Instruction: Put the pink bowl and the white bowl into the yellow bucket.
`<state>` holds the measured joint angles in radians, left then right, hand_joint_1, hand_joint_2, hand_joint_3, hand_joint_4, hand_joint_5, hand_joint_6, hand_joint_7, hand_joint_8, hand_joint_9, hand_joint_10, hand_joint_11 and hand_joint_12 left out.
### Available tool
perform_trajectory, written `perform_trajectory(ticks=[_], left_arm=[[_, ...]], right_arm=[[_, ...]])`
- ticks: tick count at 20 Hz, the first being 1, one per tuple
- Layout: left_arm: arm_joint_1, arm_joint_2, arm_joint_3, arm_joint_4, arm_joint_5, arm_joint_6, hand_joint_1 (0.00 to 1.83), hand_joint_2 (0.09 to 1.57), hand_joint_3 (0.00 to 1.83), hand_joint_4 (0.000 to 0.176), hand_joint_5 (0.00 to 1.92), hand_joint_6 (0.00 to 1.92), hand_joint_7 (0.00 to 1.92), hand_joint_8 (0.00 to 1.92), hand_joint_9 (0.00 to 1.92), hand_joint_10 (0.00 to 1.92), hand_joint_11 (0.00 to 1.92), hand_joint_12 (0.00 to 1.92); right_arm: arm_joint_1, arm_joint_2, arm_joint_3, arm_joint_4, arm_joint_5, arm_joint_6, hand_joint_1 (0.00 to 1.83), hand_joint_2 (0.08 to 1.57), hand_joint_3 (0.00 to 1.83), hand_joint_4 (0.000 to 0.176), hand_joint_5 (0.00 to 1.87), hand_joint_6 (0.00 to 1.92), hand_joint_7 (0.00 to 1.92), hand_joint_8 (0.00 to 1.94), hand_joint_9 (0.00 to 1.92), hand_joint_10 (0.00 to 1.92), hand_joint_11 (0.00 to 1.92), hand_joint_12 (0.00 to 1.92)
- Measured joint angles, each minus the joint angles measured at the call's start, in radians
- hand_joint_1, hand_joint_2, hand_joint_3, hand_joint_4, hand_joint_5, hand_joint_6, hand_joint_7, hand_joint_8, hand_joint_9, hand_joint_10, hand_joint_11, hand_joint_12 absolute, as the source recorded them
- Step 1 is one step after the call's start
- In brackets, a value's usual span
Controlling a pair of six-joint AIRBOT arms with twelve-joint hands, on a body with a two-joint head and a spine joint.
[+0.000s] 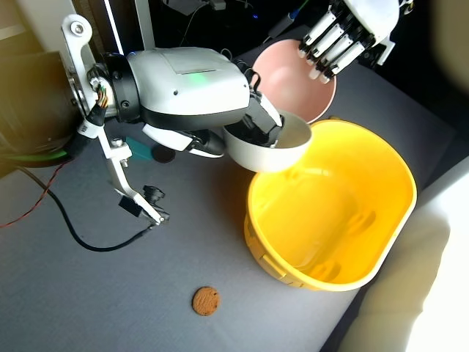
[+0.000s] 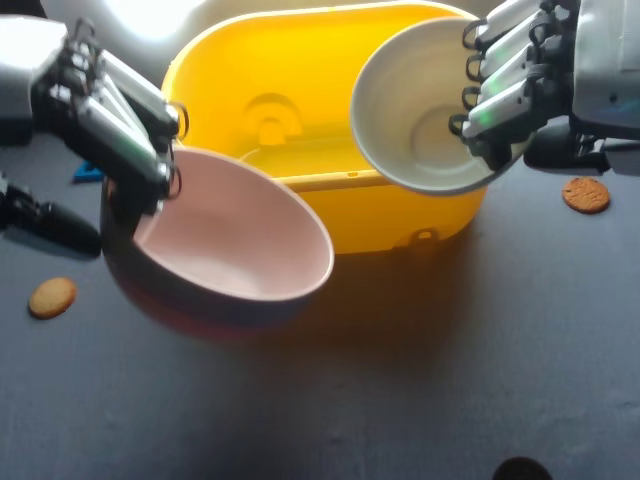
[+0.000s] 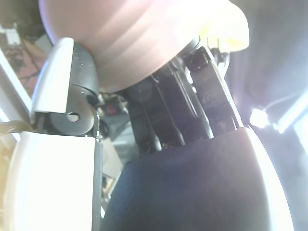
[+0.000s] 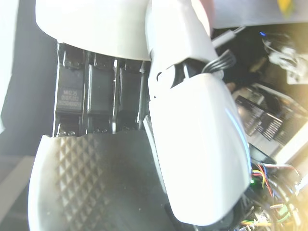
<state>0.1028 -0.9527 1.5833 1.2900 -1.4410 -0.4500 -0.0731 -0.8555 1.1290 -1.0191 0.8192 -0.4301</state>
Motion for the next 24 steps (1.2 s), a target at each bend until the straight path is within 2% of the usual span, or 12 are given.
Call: perform_trajectory(ticks=[1,3,5,7,11,14,16,18,20,22,23,24], left_arm=[[-0.004,-0.005,0.008,-0.005,-0.002,-0.001,1.22,1.16,0.0,0.0,0.79,1.19,1.01,1.03,1.1,0.45,0.7,1.18],[-0.025,-0.018,0.019,0.0,0.004,-0.01,1.22,1.17,0.0,0.0,0.76,1.22,0.99,1.09,1.08,0.44,0.65,1.21],[-0.055,-0.037,0.043,0.0,0.012,-0.02,1.22,1.16,0.0,0.0,0.78,1.2,1.0,1.07,1.06,0.43,0.61,1.24],[-0.072,-0.05,0.064,-0.008,0.019,-0.022,1.22,1.16,0.0,0.0,0.79,1.18,1.01,1.06,1.06,0.42,0.61,1.21],[-0.1,-0.093,0.12,-0.008,0.056,-0.027,1.22,1.15,0.0,0.0,0.81,1.15,1.02,1.05,1.08,0.43,0.62,1.21],[-0.125,-0.118,0.145,-0.007,0.07,-0.026,1.2,1.18,0.0,0.0,0.76,1.26,0.96,1.1,1.03,0.42,0.58,1.24],[-0.129,-0.147,0.172,0.006,0.076,-0.023,1.19,1.2,0.0,0.0,0.74,1.29,0.92,1.14,1.02,0.4,0.59,1.26],[-0.13,-0.173,0.207,0.01,0.081,-0.018,1.18,1.2,0.0,0.0,0.76,1.29,0.9,1.16,1.02,0.4,0.61,1.27],[-0.138,-0.202,0.246,0.013,0.089,-0.011,1.19,1.18,0.0,0.006,0.8,1.24,0.91,1.13,1.03,0.42,0.64,1.29],[-0.145,-0.237,0.287,0.021,0.093,-0.011,1.18,1.19,0.0,0.012,0.78,1.28,0.89,1.15,1.01,0.43,0.63,1.31],[-0.149,-0.249,0.302,0.032,0.093,-0.007,1.17,1.2,0.0,0.022,0.8,1.27,0.87,1.16,0.99,0.44,0.61,1.33],[-0.151,-0.259,0.314,0.038,0.093,-0.006,1.17,1.21,0.0,0.016,0.76,1.32,0.85,1.21,0.97,0.45,0.58,1.34]], right_arm=[[-0.007,0.0,0.0,0.031,-0.006,-0.029,1.38,1.11,0.0,0.0,0.89,1.11,1.01,0.98,0.93,1.06,0.77,1.05],[-0.007,0.0,0.0,0.078,-0.023,-0.068,1.38,1.08,0.0,0.0,0.95,1.01,1.07,0.85,0.99,1.01,0.78,1.03],[-0.018,-0.002,0.007,0.112,-0.03,-0.085,1.38,1.09,0.0,0.0,0.93,1.04,1.07,0.86,0.99,0.99,0.78,1.03],[-0.025,-0.012,0.025,0.141,-0.035,-0.088,1.39,1.08,0.0,0.0,0.95,1.0,1.1,0.82,1.0,0.96,0.79,1.02],[-0.025,-0.034,0.073,0.208,-0.056,-0.073,1.38,1.08,0.0,0.0,0.92,1.04,1.07,0.87,1.01,0.97,0.81,1.0],[-0.026,-0.048,0.081,0.212,-0.061,-0.071,1.39,1.07,0.0,0.0,0.94,1.01,1.1,0.82,1.03,0.92,0.87,0.98],[-0.032,-0.068,0.093,0.238,-0.056,-0.059,1.39,1.08,0.0,0.0,0.91,1.07,1.07,0.88,1.01,0.93,0.84,0.96],[-0.032,-0.084,0.115,0.245,-0.064,-0.016,1.39,1.08,0.0,0.0,0.92,1.06,1.09,0.83,1.03,0.91,0.86,0.95],[-0.032,-0.097,0.137,0.253,-0.078,0.047,1.39,1.08,0.0,0.0,0.92,1.06,1.08,0.85,1.03,0.92,0.86,0.95],[-0.043,-0.106,0.145,0.262,-0.093,0.063,1.38,1.09,0.0,0.0,0.92,1.07,1.07,0.87,1.01,0.95,0.87,0.96],[-0.05,-0.109,0.145,0.263,-0.096,0.063,1.38,1.09,0.0,0.0,0.92,1.07,1.07,0.87,1.01,0.95,0.87,0.96],[-0.057,-0.113,0.145,0.259,-0.099,0.063,1.38,1.09,0.0,0.0,0.91,1.08,1.06,0.87,1.0,0.97,0.87,0.98]])
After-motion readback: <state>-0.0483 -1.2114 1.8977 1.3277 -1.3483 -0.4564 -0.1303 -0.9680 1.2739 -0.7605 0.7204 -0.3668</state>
